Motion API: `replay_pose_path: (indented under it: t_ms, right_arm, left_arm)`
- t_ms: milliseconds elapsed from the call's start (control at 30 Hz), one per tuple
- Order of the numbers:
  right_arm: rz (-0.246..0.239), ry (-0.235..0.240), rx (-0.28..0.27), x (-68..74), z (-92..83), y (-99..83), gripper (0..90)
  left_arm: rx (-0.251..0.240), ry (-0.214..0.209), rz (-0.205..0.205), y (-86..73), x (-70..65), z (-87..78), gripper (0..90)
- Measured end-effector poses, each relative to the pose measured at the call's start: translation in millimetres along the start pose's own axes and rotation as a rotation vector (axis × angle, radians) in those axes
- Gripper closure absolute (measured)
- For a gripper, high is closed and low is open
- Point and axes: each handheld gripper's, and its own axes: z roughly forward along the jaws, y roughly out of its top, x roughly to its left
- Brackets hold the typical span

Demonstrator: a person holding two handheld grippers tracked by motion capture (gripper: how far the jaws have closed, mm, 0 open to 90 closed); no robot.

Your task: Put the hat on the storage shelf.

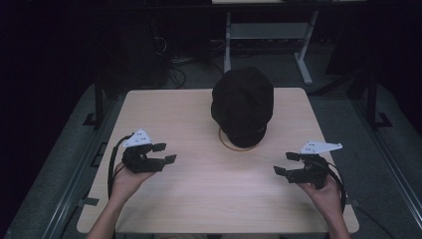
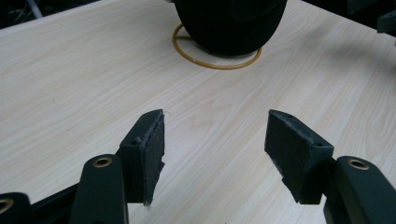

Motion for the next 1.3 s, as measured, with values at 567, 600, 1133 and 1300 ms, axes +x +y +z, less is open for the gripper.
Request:
replay_pose_path:
  t_ms: [567,600,1133,1300]
  right_arm:
    - [-0.009,-0.011,0.026,1.8,2.0,-3.2,22.6]
    - [-0.009,-0.011,0.026,1.8,2.0,-3.2,22.6]
    - [-0.015,-0.021,0.049,6.0,3.8,-7.7,21.6]
    - [-0.013,-0.020,0.050,8.8,3.6,-10.0,21.6]
  left_arm:
    - [0.007,0.028,-0.018,-24.4,0.6,-11.1,31.9]
    - [0.007,0.028,-0.018,-24.4,0.6,-11.1,31.4]
    - [0.009,0.051,-0.044,-46.2,1.2,-20.4,26.7]
    - [0.004,0.058,-0.055,-57.2,0.7,-21.6,26.1]
